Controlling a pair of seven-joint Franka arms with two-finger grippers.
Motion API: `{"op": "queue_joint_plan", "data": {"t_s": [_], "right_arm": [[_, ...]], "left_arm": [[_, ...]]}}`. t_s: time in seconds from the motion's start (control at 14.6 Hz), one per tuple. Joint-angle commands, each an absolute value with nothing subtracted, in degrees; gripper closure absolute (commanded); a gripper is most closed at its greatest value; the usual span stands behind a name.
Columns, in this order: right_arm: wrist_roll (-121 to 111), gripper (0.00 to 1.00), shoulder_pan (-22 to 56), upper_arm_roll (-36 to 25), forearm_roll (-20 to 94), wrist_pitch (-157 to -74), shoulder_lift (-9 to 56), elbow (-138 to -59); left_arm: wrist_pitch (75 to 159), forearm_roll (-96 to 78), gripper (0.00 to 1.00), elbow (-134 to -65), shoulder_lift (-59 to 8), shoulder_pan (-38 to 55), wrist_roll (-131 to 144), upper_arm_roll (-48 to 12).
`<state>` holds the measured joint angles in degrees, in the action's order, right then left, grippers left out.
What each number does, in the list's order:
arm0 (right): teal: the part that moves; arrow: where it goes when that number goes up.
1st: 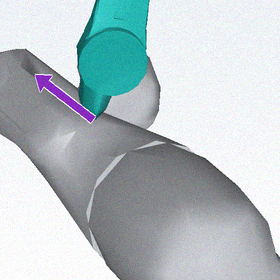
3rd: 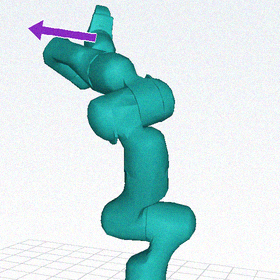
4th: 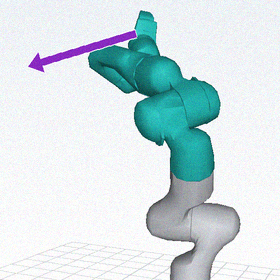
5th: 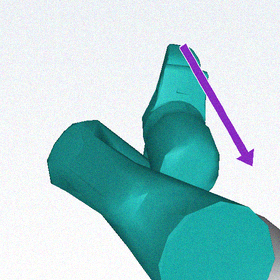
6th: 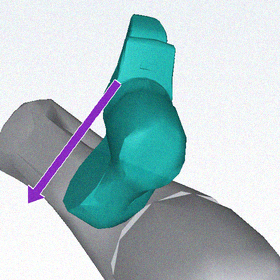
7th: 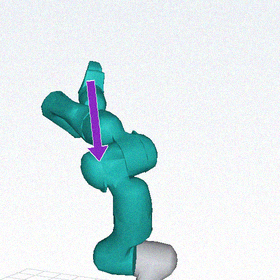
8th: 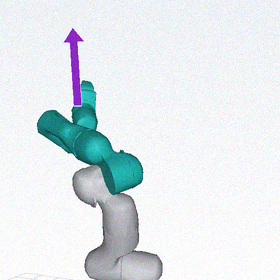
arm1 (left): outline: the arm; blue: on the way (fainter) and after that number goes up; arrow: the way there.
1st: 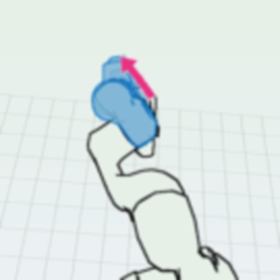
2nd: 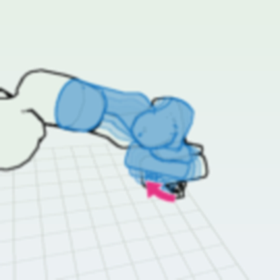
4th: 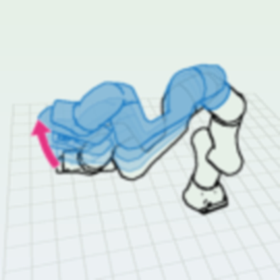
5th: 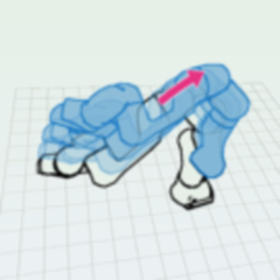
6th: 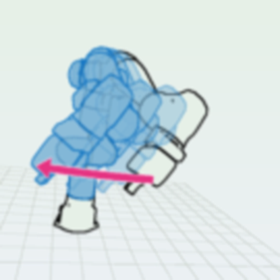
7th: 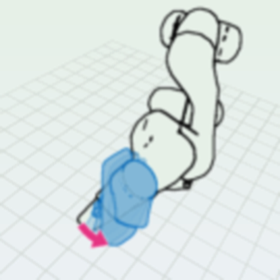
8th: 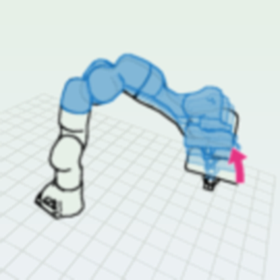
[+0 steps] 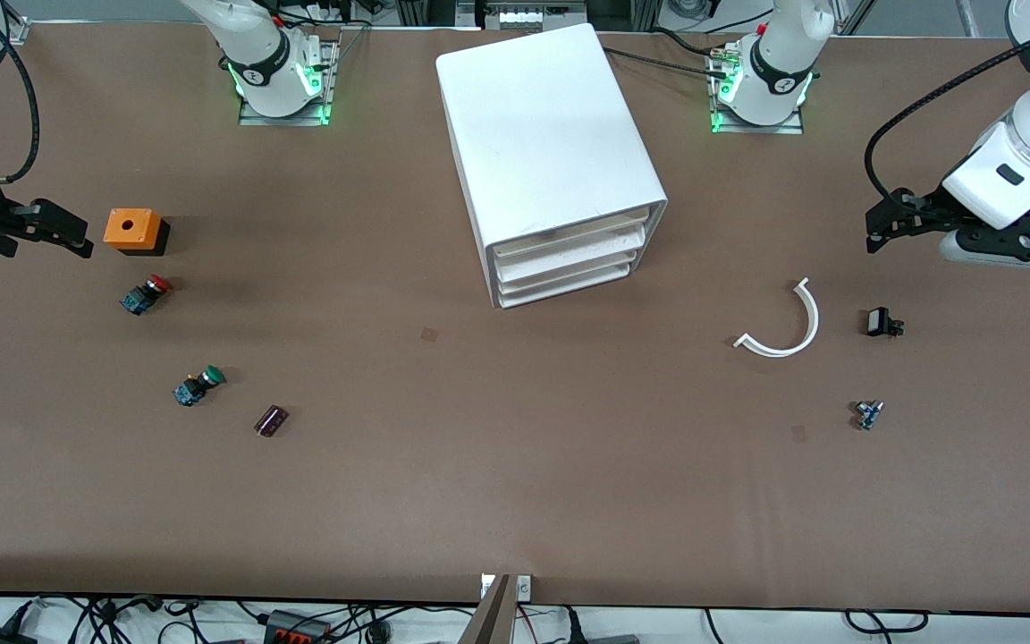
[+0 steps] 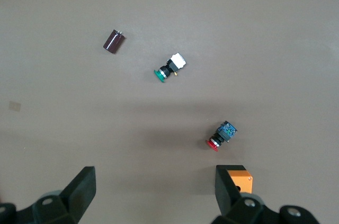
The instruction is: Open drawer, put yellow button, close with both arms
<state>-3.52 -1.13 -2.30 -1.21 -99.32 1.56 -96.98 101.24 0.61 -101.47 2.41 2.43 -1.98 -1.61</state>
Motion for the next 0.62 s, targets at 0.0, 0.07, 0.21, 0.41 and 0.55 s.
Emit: {"op": "queue_joint_plan", "data": {"t_s": [0.0,0.07,0.21,0.41,0.55], "right_arm": [[-4.6,0.0,-1.8,-1.7,-1.6,-99.1,-0.2,-98.4],[-4.7,0.0,-1.8,-1.7,-1.6,-99.1,-0.2,-98.4],[-4.8,0.0,-1.9,-1.7,-1.6,-99.1,-0.2,-98.4],[-4.8,0.0,-1.9,-1.7,-1.6,-99.2,-0.2,-98.4],[-4.8,0.0,-1.9,-1.7,-1.6,-99.2,-0.2,-98.4]], "left_arm": [[99.9,0.1,0.0,-100.4,2.9,2.8,-3.4,-1.5],[99.9,0.1,0.0,-100.3,2.9,2.8,-3.4,-1.5],[99.8,0.1,0.0,-100.2,2.8,2.8,-3.5,-1.5],[99.8,0.1,0.0,-100.2,2.7,3.0,-3.4,-1.5],[99.8,0.1,0.0,-100.1,2.4,2.9,-3.4,-1.5]]}}
